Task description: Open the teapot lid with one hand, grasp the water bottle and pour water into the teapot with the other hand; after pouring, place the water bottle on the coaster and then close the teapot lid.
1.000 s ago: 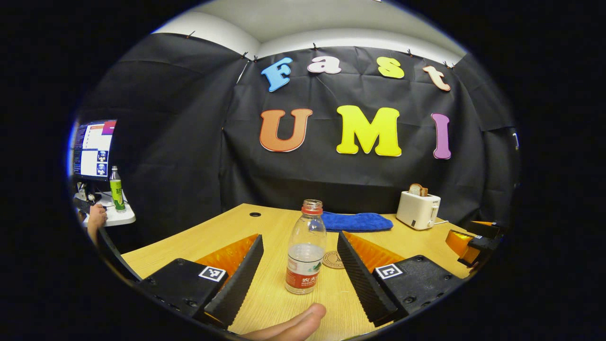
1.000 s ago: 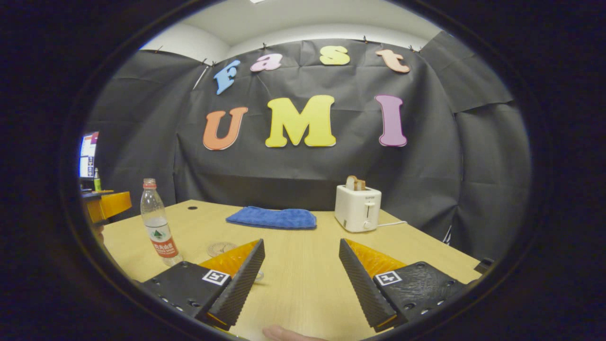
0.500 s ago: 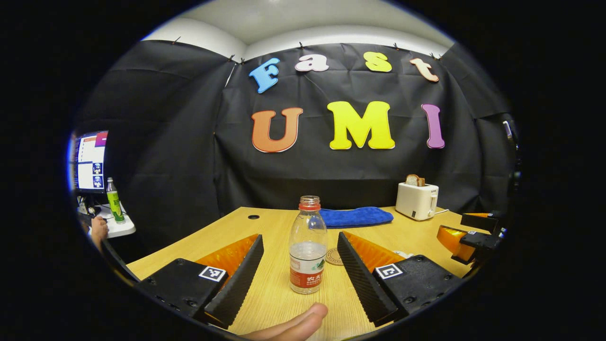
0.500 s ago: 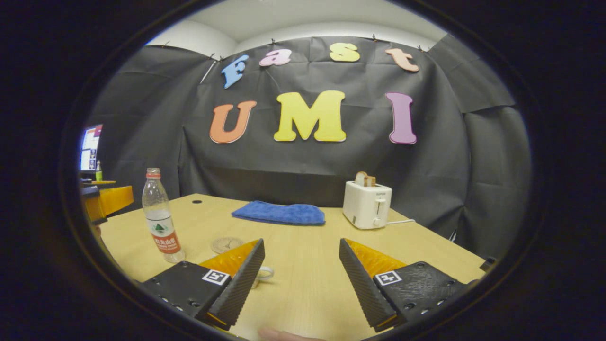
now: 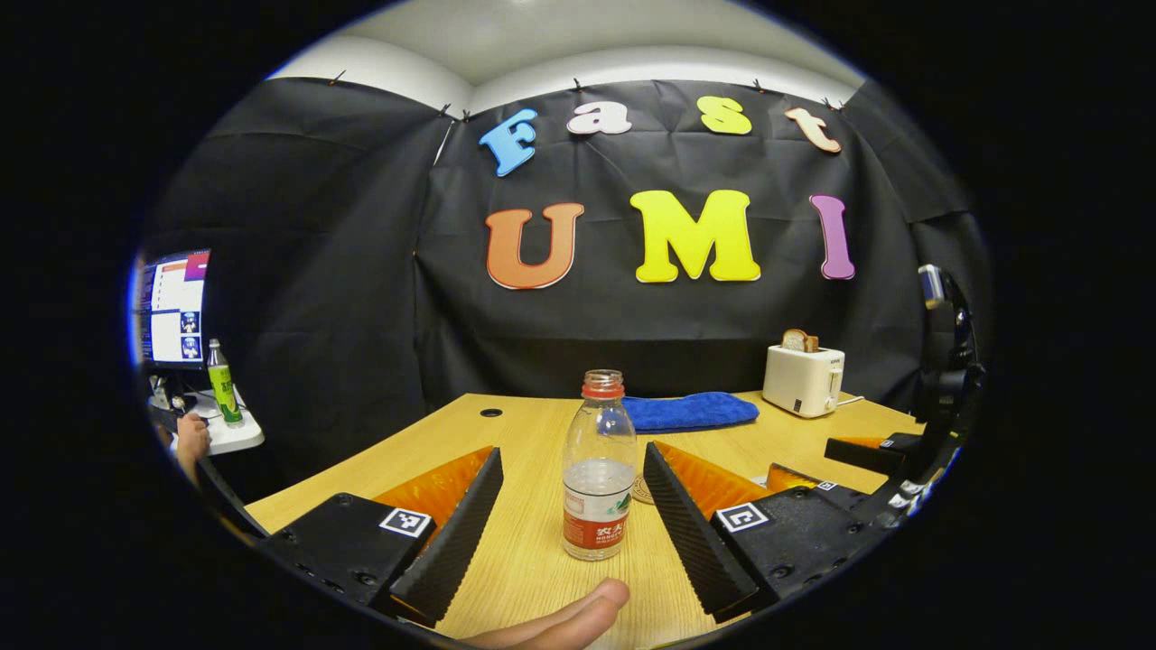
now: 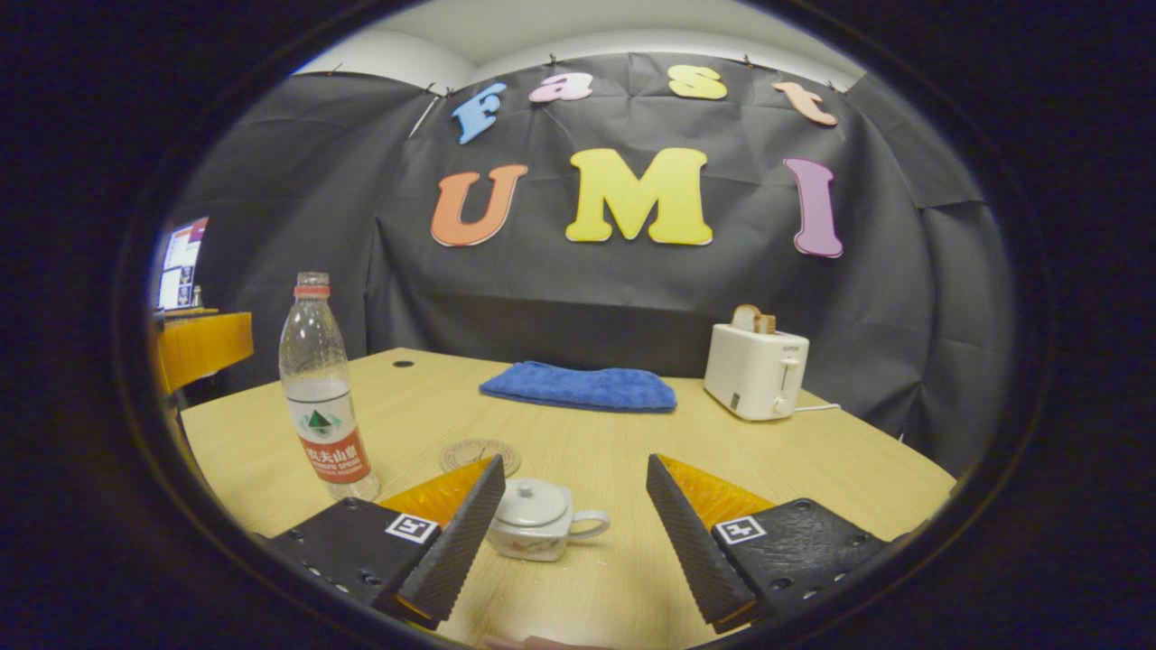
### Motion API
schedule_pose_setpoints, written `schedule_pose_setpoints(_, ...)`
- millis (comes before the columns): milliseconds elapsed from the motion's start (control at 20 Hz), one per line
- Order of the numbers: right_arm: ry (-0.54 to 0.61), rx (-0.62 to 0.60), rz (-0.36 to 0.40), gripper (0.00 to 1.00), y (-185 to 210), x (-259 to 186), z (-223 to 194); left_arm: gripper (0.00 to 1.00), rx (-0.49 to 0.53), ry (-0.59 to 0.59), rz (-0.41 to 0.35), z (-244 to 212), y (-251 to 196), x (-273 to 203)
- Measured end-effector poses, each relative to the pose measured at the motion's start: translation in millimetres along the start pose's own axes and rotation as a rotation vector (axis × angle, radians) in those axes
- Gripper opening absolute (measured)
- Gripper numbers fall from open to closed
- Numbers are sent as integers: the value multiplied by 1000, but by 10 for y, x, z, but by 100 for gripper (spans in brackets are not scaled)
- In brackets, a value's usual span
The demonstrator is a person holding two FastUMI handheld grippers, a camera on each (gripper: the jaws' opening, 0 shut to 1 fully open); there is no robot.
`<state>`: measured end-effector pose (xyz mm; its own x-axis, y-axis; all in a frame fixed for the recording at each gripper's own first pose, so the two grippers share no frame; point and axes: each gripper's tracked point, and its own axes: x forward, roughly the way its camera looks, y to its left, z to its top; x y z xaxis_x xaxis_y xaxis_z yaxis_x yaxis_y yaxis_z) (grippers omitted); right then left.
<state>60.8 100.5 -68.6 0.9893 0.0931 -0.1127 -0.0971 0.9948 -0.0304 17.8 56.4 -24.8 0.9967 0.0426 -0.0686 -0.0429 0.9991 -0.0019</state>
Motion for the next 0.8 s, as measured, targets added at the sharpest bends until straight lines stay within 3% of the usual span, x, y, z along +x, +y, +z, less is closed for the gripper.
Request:
schedule_pose_setpoints(150,18,11,-27,84,24,92,-78,98,-30,29,11,-79,60,32)
schedule_pose_setpoints(300,2,10,-3,70,126,144,-42,99,-30,38,24,-98,108,49)
schedule_pose_setpoints(350,-4,20,0,64,138,167,-50,94,-32,38,22,-106,101,53)
schedule_pose_setpoints(400,2,35,-2,60,128,189,-72,98,-34,38,18,-111,96,64)
schedule_pose_setpoints(450,13,48,10,47,146,210,-109,98,-34,38,16,-111,94,64)
schedule_pose_setpoints(500,9,54,12,46,146,227,-89,99,-33,37,18,-113,97,63)
schedule_pose_setpoints(550,10,51,14,33,149,231,-77,99,-32,37,21,-113,101,66)
schedule_pose_setpoints(600,13,43,14,42,154,234,-93,99,-34,38,24,-124,118,78)
schedule_pose_setpoints(800,18,28,23,38,158,282,-93,99,-27,40,19,-142,100,77)
